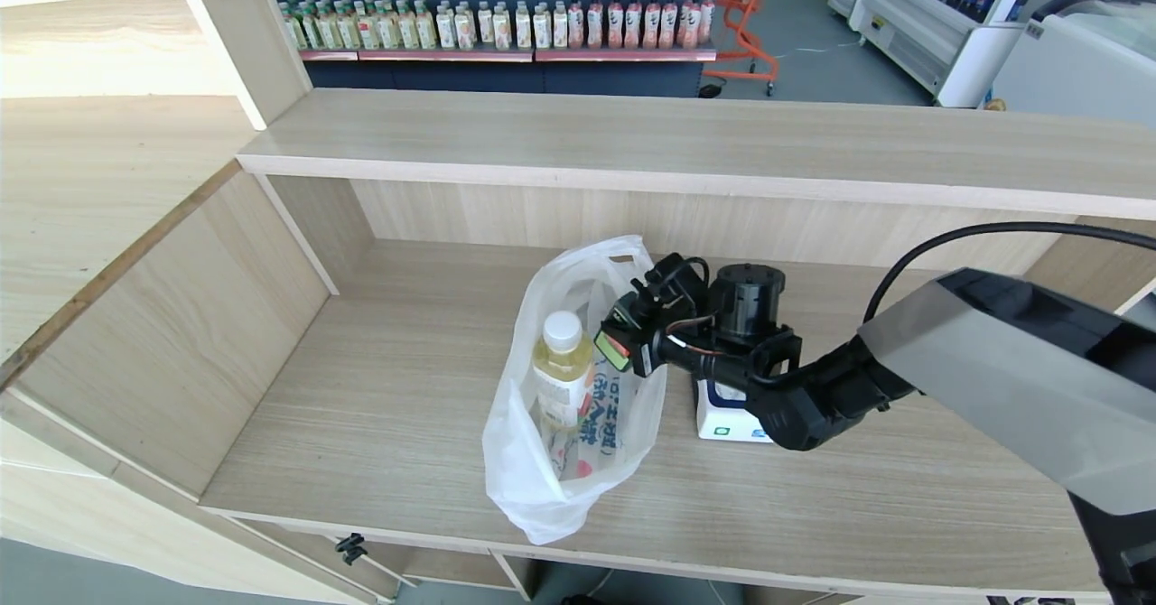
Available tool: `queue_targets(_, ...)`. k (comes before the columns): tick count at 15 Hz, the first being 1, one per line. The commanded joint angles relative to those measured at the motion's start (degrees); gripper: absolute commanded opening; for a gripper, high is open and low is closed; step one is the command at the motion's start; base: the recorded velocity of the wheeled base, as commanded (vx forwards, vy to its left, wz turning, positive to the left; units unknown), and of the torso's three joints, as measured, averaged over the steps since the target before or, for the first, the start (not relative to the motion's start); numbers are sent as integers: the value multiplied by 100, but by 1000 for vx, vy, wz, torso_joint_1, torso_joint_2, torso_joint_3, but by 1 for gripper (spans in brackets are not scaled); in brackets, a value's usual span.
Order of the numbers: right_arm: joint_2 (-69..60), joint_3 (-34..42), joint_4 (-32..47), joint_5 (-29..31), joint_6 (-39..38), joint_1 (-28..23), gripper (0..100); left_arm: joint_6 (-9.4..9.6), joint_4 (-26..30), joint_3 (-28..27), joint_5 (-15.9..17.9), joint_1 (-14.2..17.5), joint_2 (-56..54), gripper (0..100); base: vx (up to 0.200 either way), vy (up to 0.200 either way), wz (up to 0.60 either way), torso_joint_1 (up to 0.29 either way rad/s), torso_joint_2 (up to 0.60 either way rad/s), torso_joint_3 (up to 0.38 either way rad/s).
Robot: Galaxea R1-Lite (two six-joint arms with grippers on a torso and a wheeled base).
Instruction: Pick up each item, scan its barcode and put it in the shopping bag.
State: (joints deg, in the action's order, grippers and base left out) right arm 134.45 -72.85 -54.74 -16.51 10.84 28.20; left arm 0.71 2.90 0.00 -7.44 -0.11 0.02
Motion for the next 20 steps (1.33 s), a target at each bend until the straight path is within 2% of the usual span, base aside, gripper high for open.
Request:
queue_targets(1,407,-361,-20,-2,15,72,0,0,0,0,-3,-7,-2,100,0,0,0,0,0,0)
queue_targets(6,697,-555,-11,-2,182,46,0,0,0,0,-3,-7,-2,100,0,0,0,0,0,0)
queue_targets(7,723,-564,-20,-2,182,37,100,0,0,0,-3,2,-2,100,0,0,0,0,0,0)
queue_targets(9,626,-572,-28,-2,-82,46,100,0,0,0,-3,-7,-2,100,0,0,0,0,0,0)
queue_targets(11,266,-555,-11,-11,-671,46,100,0,0,0,-3,-7,-2,100,0,0,0,0,0,0)
queue_targets(13,-780,-150,323,-11,-1690,-16,100,0,0,0,-3,-7,-2,100,0,0,0,0,0,0)
queue_targets(15,-1896,728,525,-19,-2112,-42,100,0,0,0,-3,2,-2,100,0,0,0,0,0,0)
queue_targets(17,-3469,2161,701,-11,-2420,-121,100,0,0,0,-3,2,-2,100,0,0,0,0,0,0)
queue_targets(19,-4893,3787,798,33,-2191,-499,100,0,0,0,-3,2,-2,100,0,0,0,0,0,0)
queue_targets(20,-5517,4525,921,33,-1734,-833,100,0,0,0,-3,-7,-2,100,0,0,0,0,0,0)
